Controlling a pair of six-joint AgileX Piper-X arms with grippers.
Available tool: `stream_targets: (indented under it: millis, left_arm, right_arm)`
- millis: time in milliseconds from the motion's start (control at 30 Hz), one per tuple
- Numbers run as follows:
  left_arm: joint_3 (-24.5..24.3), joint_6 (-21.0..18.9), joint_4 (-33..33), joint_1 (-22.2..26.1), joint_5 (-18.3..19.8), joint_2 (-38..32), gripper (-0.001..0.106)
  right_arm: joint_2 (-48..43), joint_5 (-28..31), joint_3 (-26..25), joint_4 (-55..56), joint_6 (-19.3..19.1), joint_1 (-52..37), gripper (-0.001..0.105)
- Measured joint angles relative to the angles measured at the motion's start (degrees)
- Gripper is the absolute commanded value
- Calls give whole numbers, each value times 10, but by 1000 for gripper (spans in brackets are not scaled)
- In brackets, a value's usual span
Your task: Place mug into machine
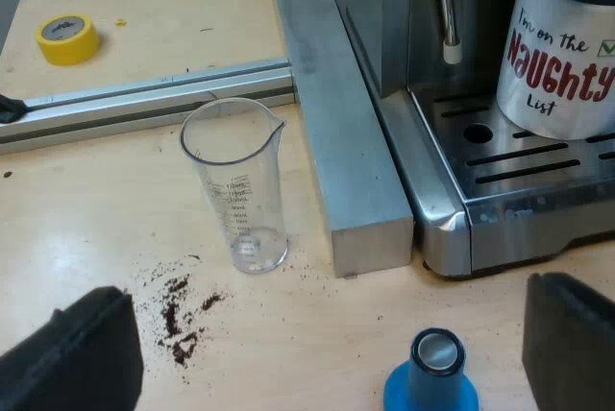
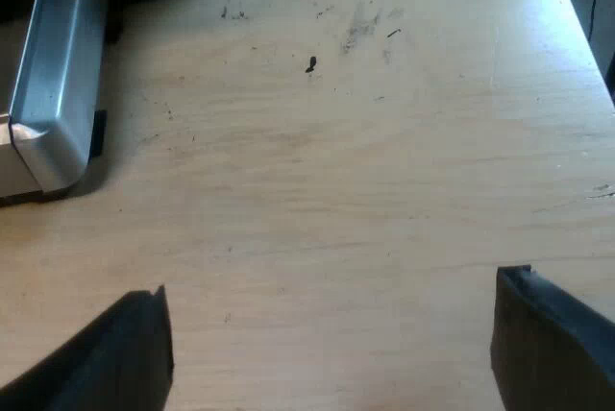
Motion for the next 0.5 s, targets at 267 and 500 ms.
stream_targets:
  millis: [267,500]
  left_arm:
    - [0,0,-2,0,1,0,81]
    - [1,0,-5,0,3,0,81]
  right_arm:
    - [0,0,0,-3,0,0,70]
    - [0,0,0,-3,0,0,70]
